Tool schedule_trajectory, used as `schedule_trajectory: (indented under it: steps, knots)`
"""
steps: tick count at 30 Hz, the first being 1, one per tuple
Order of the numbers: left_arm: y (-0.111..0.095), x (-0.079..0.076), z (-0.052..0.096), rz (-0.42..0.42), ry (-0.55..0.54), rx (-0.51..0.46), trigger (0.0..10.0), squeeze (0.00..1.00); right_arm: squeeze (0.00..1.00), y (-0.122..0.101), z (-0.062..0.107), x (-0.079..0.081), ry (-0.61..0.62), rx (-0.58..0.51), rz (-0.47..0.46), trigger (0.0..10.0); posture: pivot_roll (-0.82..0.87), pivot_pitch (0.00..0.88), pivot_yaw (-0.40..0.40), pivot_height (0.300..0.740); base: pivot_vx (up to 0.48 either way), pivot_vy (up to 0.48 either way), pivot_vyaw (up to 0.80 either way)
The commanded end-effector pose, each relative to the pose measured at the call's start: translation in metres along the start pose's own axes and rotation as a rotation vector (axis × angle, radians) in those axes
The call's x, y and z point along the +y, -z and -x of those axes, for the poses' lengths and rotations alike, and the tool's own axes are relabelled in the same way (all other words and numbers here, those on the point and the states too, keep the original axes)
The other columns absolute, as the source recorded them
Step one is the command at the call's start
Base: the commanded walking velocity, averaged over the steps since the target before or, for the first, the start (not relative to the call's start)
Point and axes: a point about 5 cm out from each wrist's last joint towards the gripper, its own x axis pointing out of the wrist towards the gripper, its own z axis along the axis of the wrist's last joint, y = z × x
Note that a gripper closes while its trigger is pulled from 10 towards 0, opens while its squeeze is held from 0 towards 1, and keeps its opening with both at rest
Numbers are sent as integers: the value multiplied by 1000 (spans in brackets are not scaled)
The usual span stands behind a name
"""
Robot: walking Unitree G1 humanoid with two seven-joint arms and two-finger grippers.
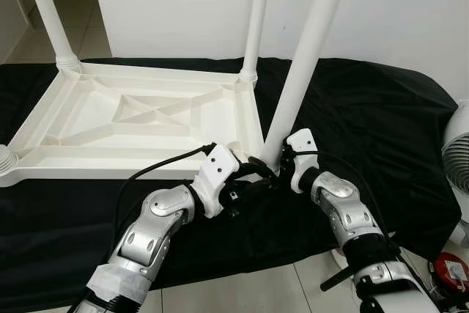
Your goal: Building children table
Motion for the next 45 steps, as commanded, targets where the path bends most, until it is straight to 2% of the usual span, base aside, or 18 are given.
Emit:
schedule_trajectory:
  steps: [1,2,3,4,12,22,23,28,30,34,36,37,39,40,41,42,43,45]
  knots:
    - [0,-4,-1,0,29,5,10000,0,0,3,0,0,-26,18,23,10000,31,41,-73,740,0,0,0]
    - [0,-4,-1,0,26,6,10000,0,0,3,-2,0,-45,15,25,7765,38,44,-76,740,0,0,0]
    - [0,-4,-1,0,26,6,10000,0,0,3,-2,0,-45,15,25,7765,38,44,-76,740,0,0,0]
    - [0,-4,-1,0,23,5,10000,0,0,3,-3,1,-64,12,21,0,38,44,-76,740,0,0,0]
    - [0,-6,1,5,15,8,10000,0,0,9,-1,-1,-88,-1,-9,0,50,48,-80,740,0,0,0]
    - [-1,-6,-1,5,22,7,10000,0,0,15,6,-4,-28,-24,-64,0,42,49,-74,740,0,0,0]
    - [-1,-7,-1,5,26,6,10000,0,0,15,6,-4,26,-26,-78,10000,36,45,-74,740,0,0,0]
    - [0,-8,-2,7,32,5,10000,0,0,12,5,-3,139,-51,-83,10000,31,43,-73,740,0,0,0]
    - [0,-10,-3,9,38,3,10000,0,0,9,2,-2,240,-61,-113,10000,31,40,-76,740,0,0,0]
    - [0,-10,-3,10,41,3,10000,0,0,7,0,0,287,-66,-132,10000,31,40,-76,740,0,0,0]
    - [0,-11,-4,10,41,3,10000,0,0,5,-3,3,385,-71,-169,10000,31,35,-81,740,0,0,0]
    - [0,-11,-4,10,41,3,10000,0,0,5,-3,3,385,-71,-169,10000,31,35,-81,740,0,0,0]
    - [1,-11,-4,12,42,3,10000,0,0,3,-3,2,585,-56,-180,10000,31,29,-87,740,0,0,0]
    - [1,-11,-4,12,42,3,10000,0,0,3,-3,2,585,-56,-180,10000,31,29,-87,740,0,0,0]
    - [1,-12,-4,13,42,2,10000,0,0,3,-2,2,662,-48,-181,10000,31,29,-87,740,0,0,0]
    - [1,-12,-4,13,42,2,10000,0,0,3,-2,2,662,-48,-181,10000,31,29,-87,740,0,0,0]
    - [1,-12,-4,13,42,2,10000,0,0,3,-2,4,723,-42,-175,10000,31,26,-89,740,0,0,0]
    - [2,-14,-5,15,45,-1,10000,0,0,-2,-6,12,707,-54,-158,10000,31,21,-91,740,0,0,0]
